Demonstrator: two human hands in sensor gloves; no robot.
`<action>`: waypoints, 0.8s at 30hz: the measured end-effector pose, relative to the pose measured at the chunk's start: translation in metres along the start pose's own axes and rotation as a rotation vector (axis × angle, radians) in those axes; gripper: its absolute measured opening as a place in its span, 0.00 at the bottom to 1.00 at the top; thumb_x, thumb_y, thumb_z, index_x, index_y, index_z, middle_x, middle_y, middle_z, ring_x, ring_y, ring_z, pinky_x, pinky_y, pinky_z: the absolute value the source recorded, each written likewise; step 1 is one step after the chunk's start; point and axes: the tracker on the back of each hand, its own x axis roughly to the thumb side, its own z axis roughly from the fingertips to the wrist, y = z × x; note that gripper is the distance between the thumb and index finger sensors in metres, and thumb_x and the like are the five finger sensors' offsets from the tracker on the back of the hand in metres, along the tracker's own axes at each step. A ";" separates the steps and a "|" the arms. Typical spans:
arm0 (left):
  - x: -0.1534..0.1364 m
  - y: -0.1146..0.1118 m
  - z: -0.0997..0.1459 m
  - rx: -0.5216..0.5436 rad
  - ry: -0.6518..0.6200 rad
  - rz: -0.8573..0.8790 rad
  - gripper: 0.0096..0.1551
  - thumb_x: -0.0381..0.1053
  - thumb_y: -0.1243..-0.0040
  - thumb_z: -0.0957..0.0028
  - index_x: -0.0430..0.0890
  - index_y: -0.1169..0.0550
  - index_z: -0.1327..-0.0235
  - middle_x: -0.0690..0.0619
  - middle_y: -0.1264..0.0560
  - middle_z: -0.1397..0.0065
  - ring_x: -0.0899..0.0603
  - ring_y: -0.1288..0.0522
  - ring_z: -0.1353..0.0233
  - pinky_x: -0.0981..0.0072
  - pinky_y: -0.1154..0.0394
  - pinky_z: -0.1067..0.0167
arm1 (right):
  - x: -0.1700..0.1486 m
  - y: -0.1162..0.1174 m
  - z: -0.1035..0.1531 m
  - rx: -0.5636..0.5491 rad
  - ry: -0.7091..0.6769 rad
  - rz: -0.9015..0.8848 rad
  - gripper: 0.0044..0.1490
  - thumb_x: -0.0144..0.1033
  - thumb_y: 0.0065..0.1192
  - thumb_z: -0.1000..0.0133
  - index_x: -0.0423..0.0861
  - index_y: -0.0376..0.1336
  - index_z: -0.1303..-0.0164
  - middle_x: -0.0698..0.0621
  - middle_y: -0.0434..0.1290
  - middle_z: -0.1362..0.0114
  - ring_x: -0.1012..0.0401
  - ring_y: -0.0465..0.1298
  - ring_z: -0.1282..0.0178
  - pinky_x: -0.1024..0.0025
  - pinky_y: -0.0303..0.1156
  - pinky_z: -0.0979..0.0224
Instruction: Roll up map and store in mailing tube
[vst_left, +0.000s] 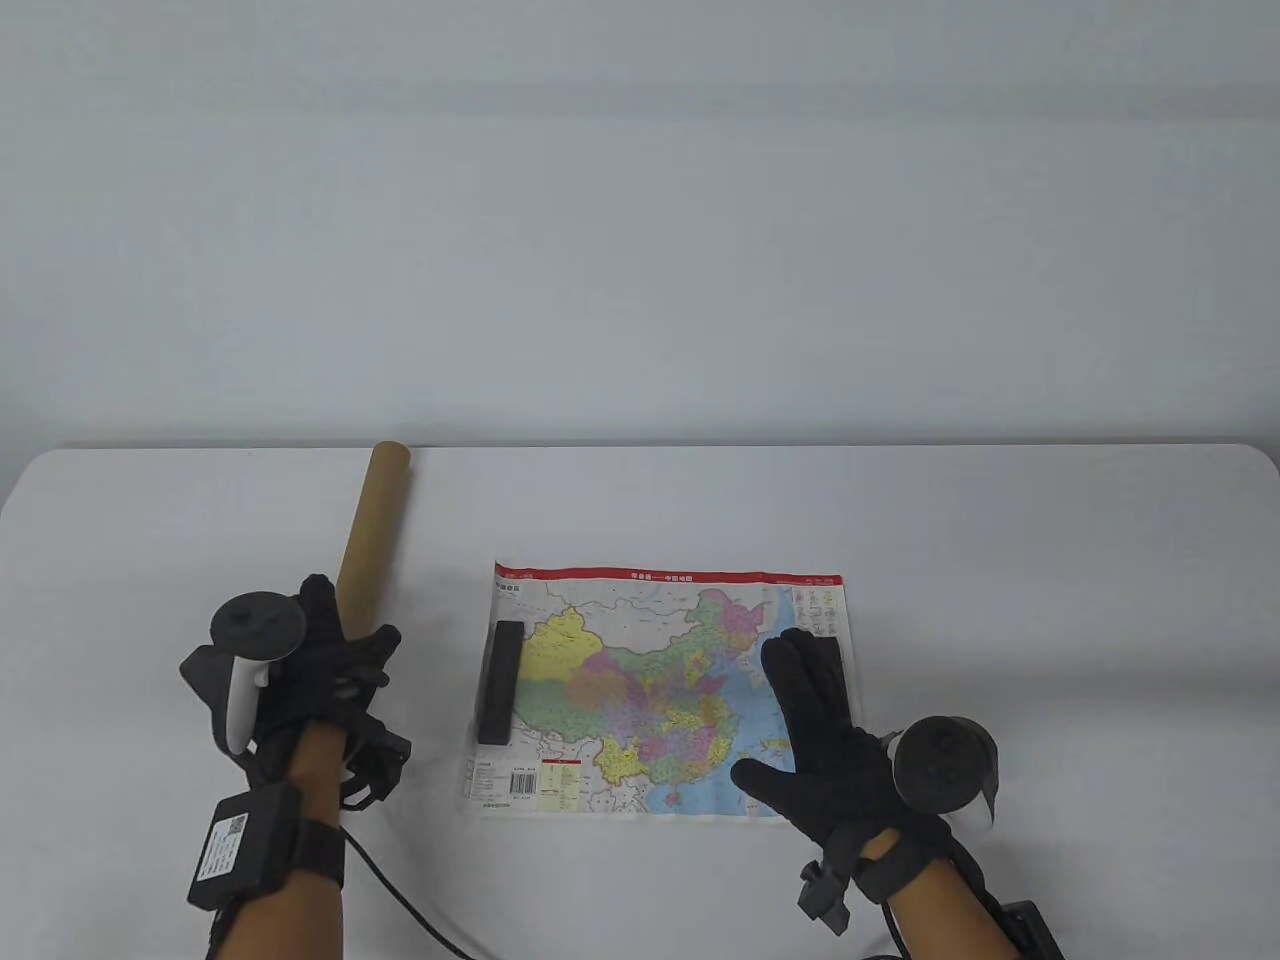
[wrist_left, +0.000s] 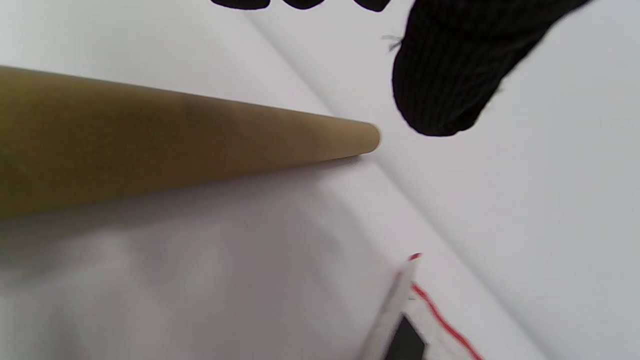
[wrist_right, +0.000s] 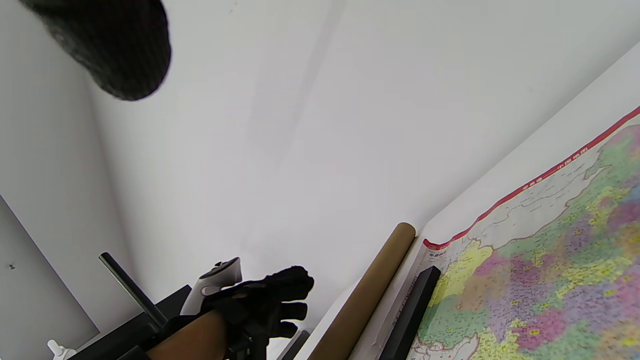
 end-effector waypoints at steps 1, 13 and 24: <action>-0.001 -0.002 -0.004 -0.009 0.014 -0.014 0.55 0.65 0.29 0.53 0.63 0.51 0.22 0.52 0.55 0.15 0.35 0.50 0.14 0.38 0.50 0.20 | 0.000 0.000 0.000 0.000 0.001 -0.001 0.63 0.64 0.62 0.39 0.42 0.32 0.15 0.32 0.29 0.17 0.26 0.33 0.24 0.30 0.39 0.31; -0.022 -0.035 -0.041 -0.093 0.248 -0.231 0.65 0.68 0.31 0.52 0.62 0.65 0.27 0.50 0.60 0.16 0.32 0.55 0.14 0.38 0.49 0.20 | 0.003 0.003 -0.001 0.008 -0.017 -0.014 0.62 0.63 0.62 0.39 0.42 0.34 0.14 0.31 0.30 0.17 0.26 0.34 0.24 0.30 0.39 0.31; -0.019 -0.037 -0.042 -0.052 0.319 -0.336 0.55 0.58 0.32 0.48 0.63 0.59 0.25 0.53 0.42 0.21 0.38 0.41 0.17 0.42 0.41 0.21 | 0.003 0.003 -0.001 0.010 -0.010 -0.024 0.62 0.63 0.63 0.39 0.41 0.35 0.14 0.30 0.31 0.17 0.26 0.35 0.24 0.29 0.39 0.31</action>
